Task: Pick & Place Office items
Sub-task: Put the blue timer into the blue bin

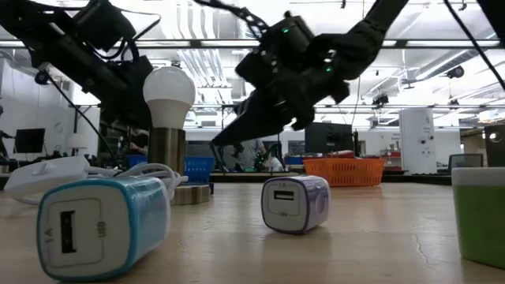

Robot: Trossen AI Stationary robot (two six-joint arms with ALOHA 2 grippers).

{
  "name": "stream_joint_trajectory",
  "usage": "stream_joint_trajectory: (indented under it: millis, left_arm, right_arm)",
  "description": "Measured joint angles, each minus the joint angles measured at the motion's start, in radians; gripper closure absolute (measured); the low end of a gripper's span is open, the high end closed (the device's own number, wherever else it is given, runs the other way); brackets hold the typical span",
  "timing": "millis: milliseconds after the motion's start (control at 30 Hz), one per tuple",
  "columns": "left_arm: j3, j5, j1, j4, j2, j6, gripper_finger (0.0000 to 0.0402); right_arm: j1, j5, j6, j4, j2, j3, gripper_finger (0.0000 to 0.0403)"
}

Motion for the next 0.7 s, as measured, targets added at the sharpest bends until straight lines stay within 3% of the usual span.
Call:
stream_joint_trajectory:
  millis: [300,533,700]
  left_arm:
    - [-0.001,-0.019,-0.002,0.084,-0.036,0.061,0.0204]
    - [-0.001,-0.021,-0.003,0.085,-0.049,0.079,0.0204]
    - [-0.001,-0.021,-0.003,0.092,-0.049,0.083,0.0204]
  right_arm:
    - [0.000,0.001,0.010,-0.082,0.158,0.150,0.0396]
    - [-0.002,0.019,-0.012,-0.167,0.173,0.201,0.0396]
    - [-0.002,0.092,-0.033,-0.254,0.177,0.238,0.0396]
